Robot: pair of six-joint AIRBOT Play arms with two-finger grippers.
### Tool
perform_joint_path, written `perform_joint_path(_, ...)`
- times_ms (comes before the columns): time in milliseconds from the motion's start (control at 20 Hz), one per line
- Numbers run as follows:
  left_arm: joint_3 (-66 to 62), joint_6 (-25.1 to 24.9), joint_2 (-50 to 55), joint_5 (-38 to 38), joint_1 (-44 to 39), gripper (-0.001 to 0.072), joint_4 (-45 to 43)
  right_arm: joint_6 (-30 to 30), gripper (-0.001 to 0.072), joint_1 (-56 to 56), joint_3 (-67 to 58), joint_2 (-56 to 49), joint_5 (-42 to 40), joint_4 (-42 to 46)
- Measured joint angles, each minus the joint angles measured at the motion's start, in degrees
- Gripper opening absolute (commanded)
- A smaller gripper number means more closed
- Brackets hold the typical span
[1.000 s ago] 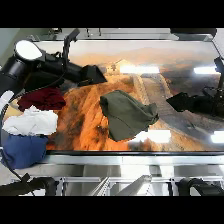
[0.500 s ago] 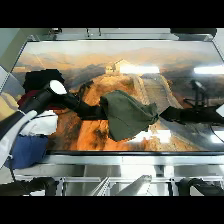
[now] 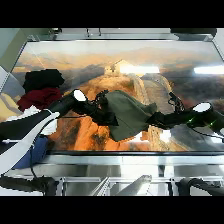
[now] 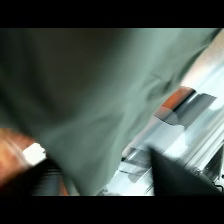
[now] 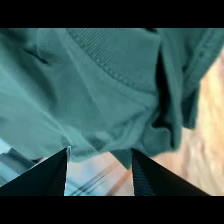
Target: Fold the shirts.
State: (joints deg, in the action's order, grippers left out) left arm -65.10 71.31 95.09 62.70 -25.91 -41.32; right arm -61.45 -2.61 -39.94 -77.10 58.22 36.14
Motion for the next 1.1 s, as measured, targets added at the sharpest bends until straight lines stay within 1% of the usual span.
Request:
perform_joint_path(50, -0.9, -0.1, 0.3, 0.5, -0.1, 0.0046, 0.0, 1.0, 0.0428, 0.0, 0.0, -0.7, 0.0, -1.4)
perform_joint_path(100, -1.8, -0.2, 0.5, 1.0, -0.2, 0.0042, 0.1, 1.8, 0.0352, 0.0, 0.0, -1.1, -0.1, -2.8)
perform_joint_path(150, -2.5, -0.2, 0.7, 1.4, -0.3, 0.004, 0.3, 2.6, 0.017, 0.0, 0.0, -1.5, -0.7, -3.9)
perform_joint_path(200, -3.1, -0.2, 0.9, 1.6, -0.4, 0.0023, 0.3, 3.1, 0.0068, 0.0, 0.0, -1.8, -1.5, -5.0)
perform_joint_path(250, -3.7, -0.3, 0.9, 1.9, -0.4, 0.0022, 0.3, 3.4, 0.0015, 0.0, 0.0, -2.0, -2.3, -5.7)
perform_joint_path(500, -9.1, -0.4, 0.8, 6.6, -0.4, 0.0021, 0.4, 6.5, 0.0013, -0.1, -1.6, -1.9, -4.5, -7.8)
perform_joint_path(700, -16.9, -0.3, -3.0, 10.4, -0.4, 0.0021, 0.4, 7.6, 0.0012, -0.1, -5.6, 2.9, -4.1, -8.6)
perform_joint_path(850, -23.9, -0.2, -8.6, 11.8, -0.5, 0.0021, 0.8, 8.0, 0.0013, -0.2, -9.9, 11.5, -3.9, -8.8)
perform_joint_path(950, -29.4, -0.2, -13.1, 11.9, -0.5, 0.0021, 0.9, 8.5, 0.0013, -0.2, -14.2, 19.5, -4.3, -8.8)
perform_joint_path(1100, -39.0, -0.2, -20.1, 9.5, -1.1, 0.0022, 1.0, 10.3, 0.0012, -0.2, -22.7, 32.3, -8.4, -9.0)
